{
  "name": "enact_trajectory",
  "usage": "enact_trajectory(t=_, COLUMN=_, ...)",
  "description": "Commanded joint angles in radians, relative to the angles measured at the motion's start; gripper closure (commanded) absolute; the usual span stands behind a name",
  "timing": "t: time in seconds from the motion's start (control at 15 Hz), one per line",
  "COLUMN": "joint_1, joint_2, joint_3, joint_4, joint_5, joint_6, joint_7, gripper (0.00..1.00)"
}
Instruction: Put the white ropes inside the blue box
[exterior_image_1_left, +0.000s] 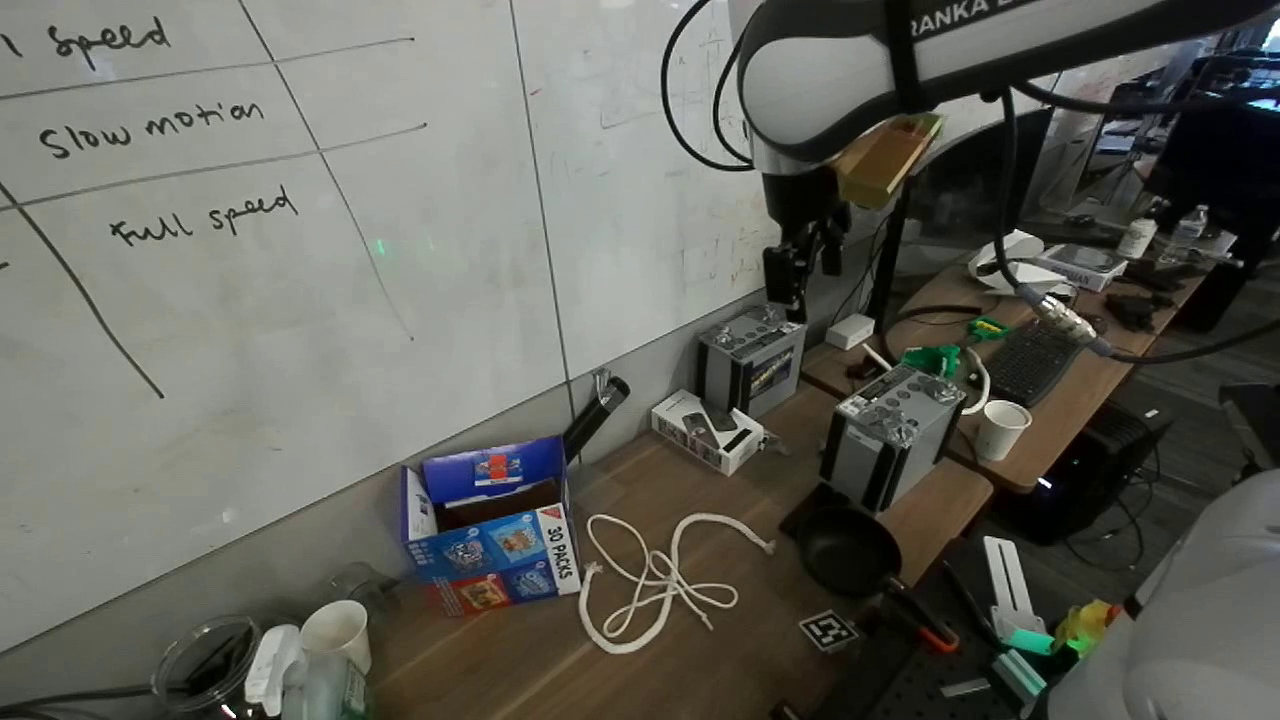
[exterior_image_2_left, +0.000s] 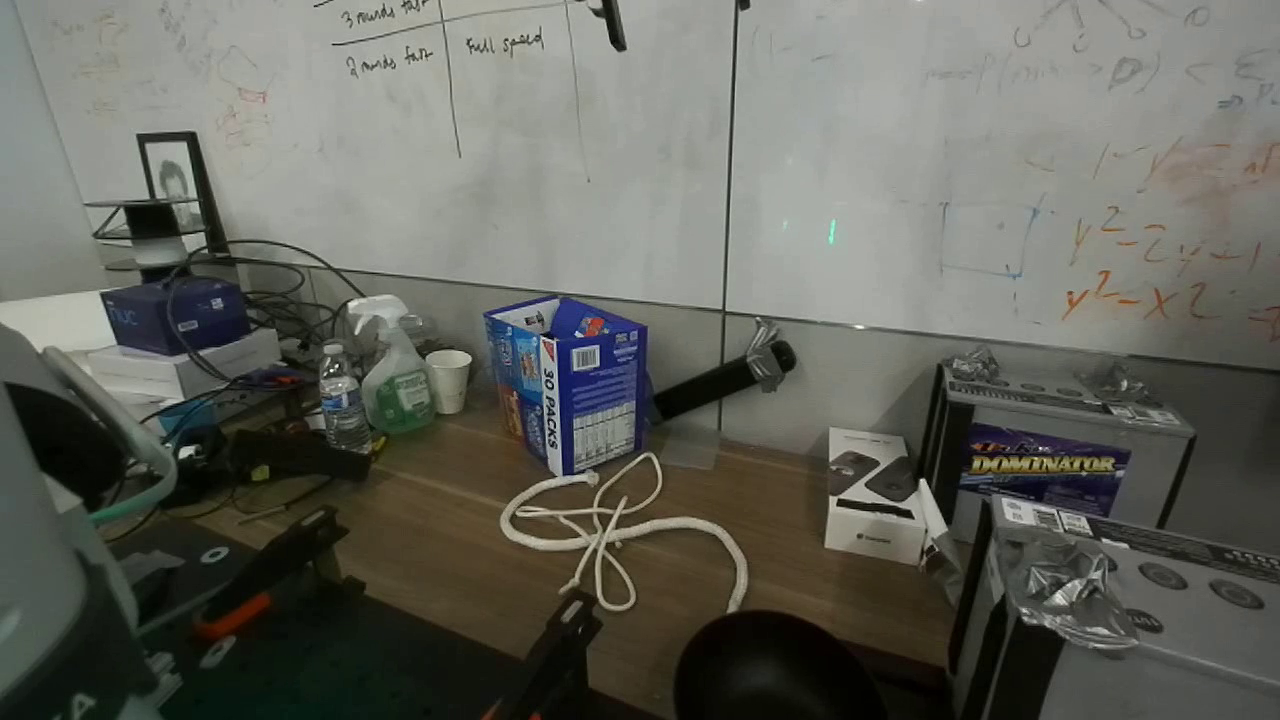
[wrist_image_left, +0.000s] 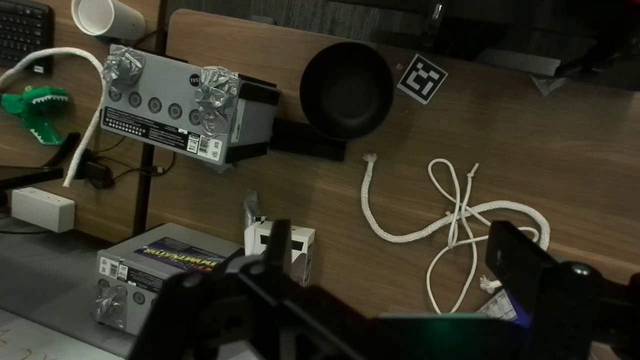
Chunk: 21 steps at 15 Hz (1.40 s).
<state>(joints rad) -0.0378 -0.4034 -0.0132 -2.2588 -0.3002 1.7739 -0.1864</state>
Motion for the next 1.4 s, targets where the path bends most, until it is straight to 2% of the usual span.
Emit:
enact_trajectory(t=0.0, joint_1=-0.004, joint_2=0.032, joint_3=-0.01, joint_4=-0.061, joint_5=0.004, joint_6=0.106, joint_7=0.109, gripper=0.0)
enact_trajectory(t=0.2, joint_1=-0.01, joint_2=0.084, joint_3=-0.011, joint_4=-0.134, joint_5=0.0, joint_6=0.229, joint_7=0.19, gripper=0.0)
enact_trajectory(t=0.33, joint_1=-0.016, joint_2=0.136, joint_3=-0.006, joint_4=-0.188, joint_5=-0.022, joint_6=0.355, joint_7=0.251, gripper=0.0)
enact_trajectory(t=0.6, joint_1=-0.018, joint_2=0.314, joint_3=-0.006, joint_4=-0.224, joint_5=-0.026, joint_6=0.593, joint_7=0.316, gripper=0.0)
enact_trajectory(t=1.0, joint_1=0.007, joint_2=0.606, joint_3=-0.01, joint_4=-0.181, joint_5=0.044, joint_6=0.789, joint_7=0.27, gripper=0.0)
enact_trajectory(t=1.33, joint_1=-0.001, joint_2=0.782, joint_3=-0.003, joint_4=-0.114, joint_5=0.126, joint_6=0.903, joint_7=0.211, gripper=0.0)
